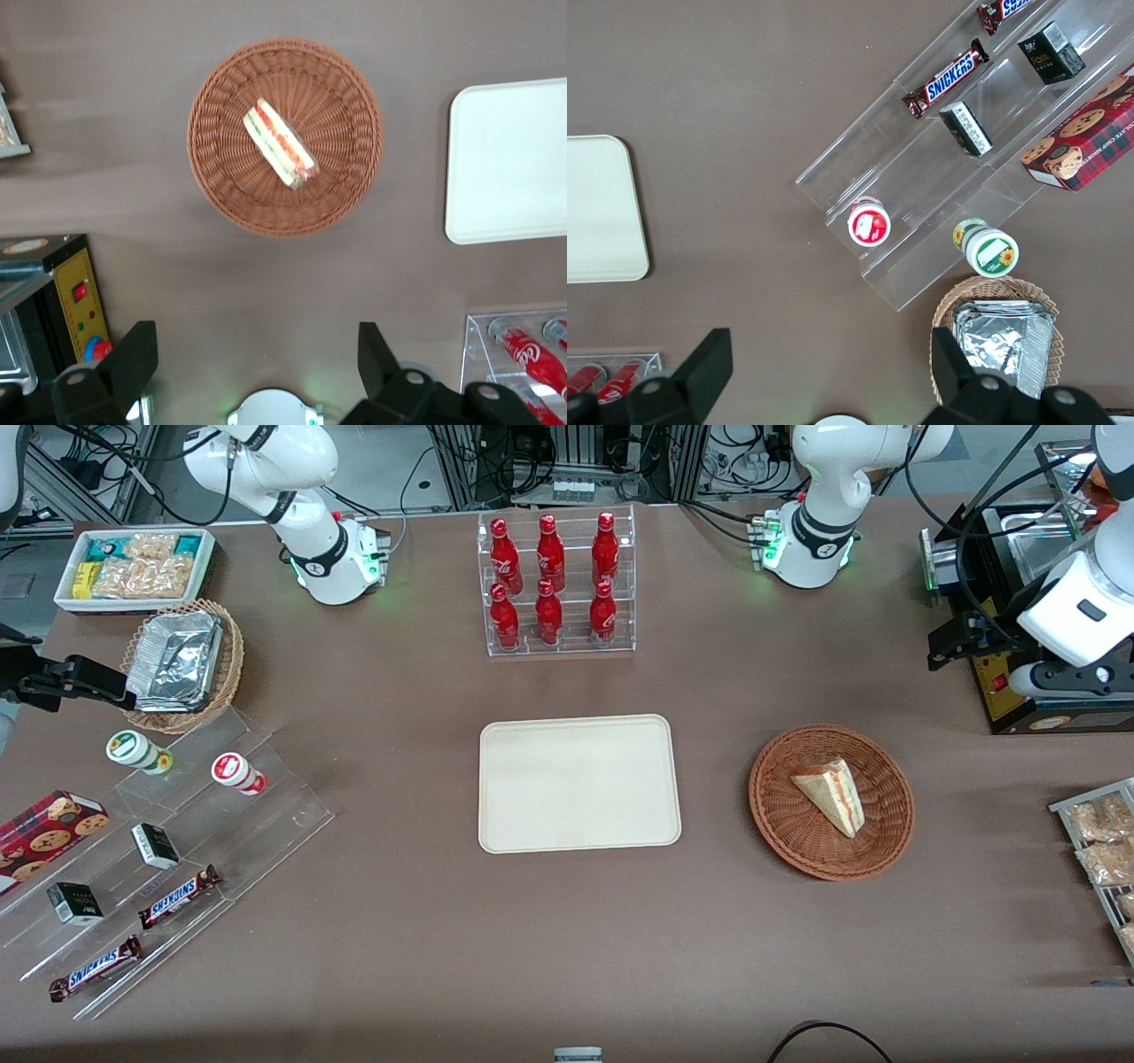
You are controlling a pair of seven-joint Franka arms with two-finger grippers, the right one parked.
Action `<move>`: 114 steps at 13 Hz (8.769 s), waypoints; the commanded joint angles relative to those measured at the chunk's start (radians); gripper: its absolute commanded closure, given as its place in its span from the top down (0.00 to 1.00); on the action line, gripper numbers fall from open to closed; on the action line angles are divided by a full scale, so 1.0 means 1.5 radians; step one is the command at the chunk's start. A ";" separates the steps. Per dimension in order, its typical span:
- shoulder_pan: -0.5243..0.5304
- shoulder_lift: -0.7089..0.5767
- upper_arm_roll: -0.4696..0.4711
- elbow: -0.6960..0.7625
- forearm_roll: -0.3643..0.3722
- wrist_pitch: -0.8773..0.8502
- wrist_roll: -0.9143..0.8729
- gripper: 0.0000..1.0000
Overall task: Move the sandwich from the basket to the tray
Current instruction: 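Move the left gripper over the wrapped sandwich in the wicker basket, then lower the open left gripper around the sandwich's upright edge, then close the left gripper on the sandwich and lift it, then carry the held sandwich from the basket over the cream tray, then lower the sandwich onto the tray and open the left gripper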
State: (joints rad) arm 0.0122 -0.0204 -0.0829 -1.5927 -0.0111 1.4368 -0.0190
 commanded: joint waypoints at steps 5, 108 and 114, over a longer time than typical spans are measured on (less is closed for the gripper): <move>0.004 0.000 -0.001 -0.019 0.002 0.022 0.011 1.00; -0.339 0.514 -0.163 0.192 0.117 0.350 -0.725 1.00; -0.311 0.465 -0.162 0.248 0.113 0.263 -0.669 1.00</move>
State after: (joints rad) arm -0.4699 0.7210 -0.3276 -1.2220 0.1530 1.8750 -1.0761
